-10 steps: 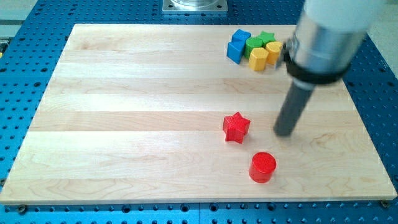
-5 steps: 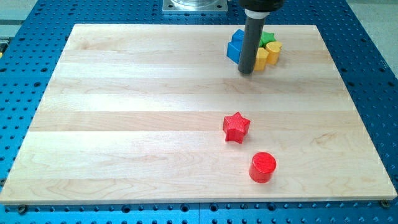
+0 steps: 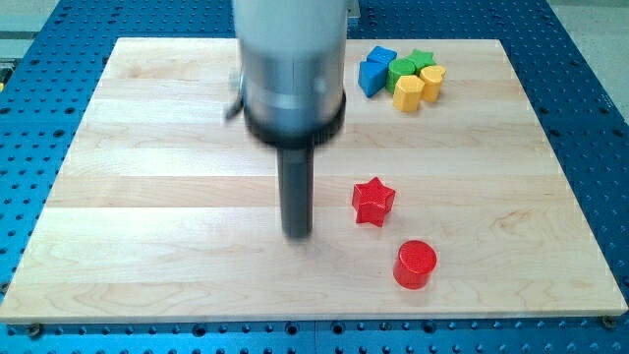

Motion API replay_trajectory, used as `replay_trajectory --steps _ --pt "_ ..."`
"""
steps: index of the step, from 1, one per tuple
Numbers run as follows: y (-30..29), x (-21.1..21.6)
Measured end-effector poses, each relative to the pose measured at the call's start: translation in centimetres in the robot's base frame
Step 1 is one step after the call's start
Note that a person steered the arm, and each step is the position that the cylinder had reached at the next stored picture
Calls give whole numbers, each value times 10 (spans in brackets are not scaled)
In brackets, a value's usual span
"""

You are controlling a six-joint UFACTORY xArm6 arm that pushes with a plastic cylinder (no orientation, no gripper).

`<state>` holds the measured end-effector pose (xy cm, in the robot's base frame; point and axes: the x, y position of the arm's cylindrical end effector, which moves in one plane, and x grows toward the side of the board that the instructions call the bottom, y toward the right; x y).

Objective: Push the red circle to the bottom of the blue triangle

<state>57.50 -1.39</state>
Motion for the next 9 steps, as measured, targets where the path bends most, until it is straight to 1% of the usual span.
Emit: replay_trajectory --steps 1,2,3,4,5,6,7,8,9 --pt "28 44" --pt "119 43" --pt "155 -1" --pt "137 -28" --pt "171 31" --pt "194 44" --pt "128 41" --pt "113 22" --pt "111 9"
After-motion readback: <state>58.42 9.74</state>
